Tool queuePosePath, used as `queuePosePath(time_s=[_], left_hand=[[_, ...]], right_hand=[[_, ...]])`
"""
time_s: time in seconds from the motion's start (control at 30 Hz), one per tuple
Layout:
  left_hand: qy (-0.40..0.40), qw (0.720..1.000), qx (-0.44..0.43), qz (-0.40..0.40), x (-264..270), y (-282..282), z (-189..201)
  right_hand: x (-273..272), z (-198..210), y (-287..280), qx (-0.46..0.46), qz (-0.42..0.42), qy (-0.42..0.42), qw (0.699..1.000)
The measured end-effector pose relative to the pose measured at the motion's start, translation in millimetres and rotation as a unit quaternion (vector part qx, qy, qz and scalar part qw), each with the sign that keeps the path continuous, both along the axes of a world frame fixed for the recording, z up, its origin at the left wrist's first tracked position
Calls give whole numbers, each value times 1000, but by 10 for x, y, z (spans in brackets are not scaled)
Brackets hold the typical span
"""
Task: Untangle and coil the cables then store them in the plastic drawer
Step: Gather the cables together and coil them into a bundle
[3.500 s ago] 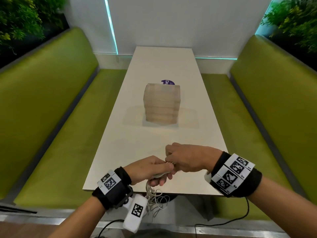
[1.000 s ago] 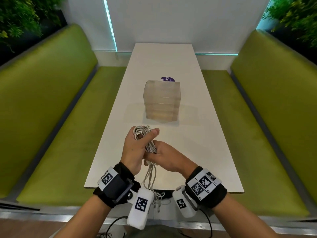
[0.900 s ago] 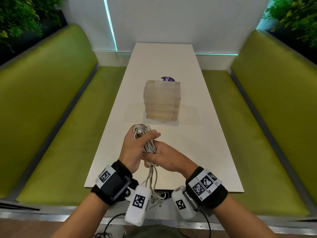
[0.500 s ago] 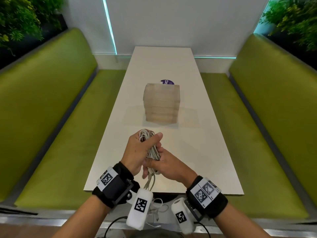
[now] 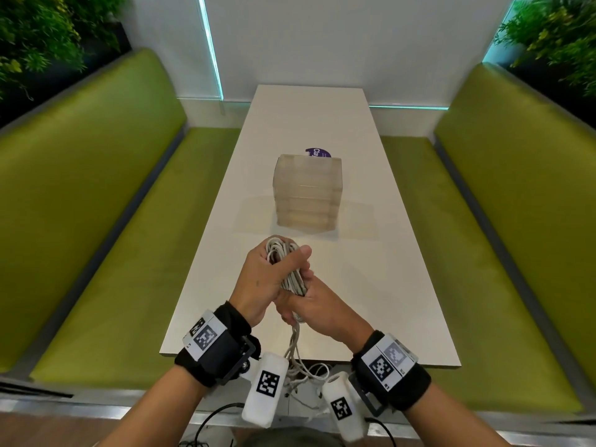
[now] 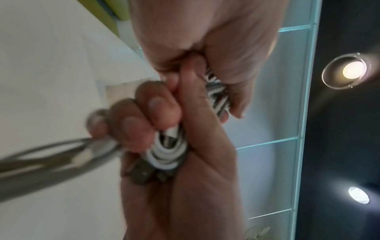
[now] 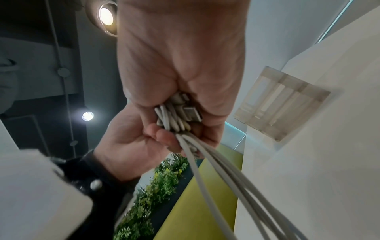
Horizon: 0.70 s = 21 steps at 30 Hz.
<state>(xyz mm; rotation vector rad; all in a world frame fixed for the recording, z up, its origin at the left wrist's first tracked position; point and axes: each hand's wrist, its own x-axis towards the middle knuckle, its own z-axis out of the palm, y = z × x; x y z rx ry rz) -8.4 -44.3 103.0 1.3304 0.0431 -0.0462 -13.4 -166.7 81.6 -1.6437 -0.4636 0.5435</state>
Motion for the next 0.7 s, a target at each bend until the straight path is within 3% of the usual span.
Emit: queuePosePath(time_s=[0.1,0.17,0.27,0.4,0.57,0.7], left_hand=[[-16,995,-5,-97,1,129,-144],[14,988,49,-149,-58,156,-253],[15,968,144,-204,-174,49,-394],[42,984,34,-170,-261,40,-401],[61,976,17,-211,-228,175,-313],[68,966,101,-227,-207,219,-244]], right_hand=[[51,63,-69,45,-37,-14,998],[93,147,-118,85,-68,-9,994],[184,282,-152,217,-106,75,967],[289,416,-250,325,-120,130,929],[339,417,-324,319,-135,128,929],[349,431,-361,303,-144,111,936]])
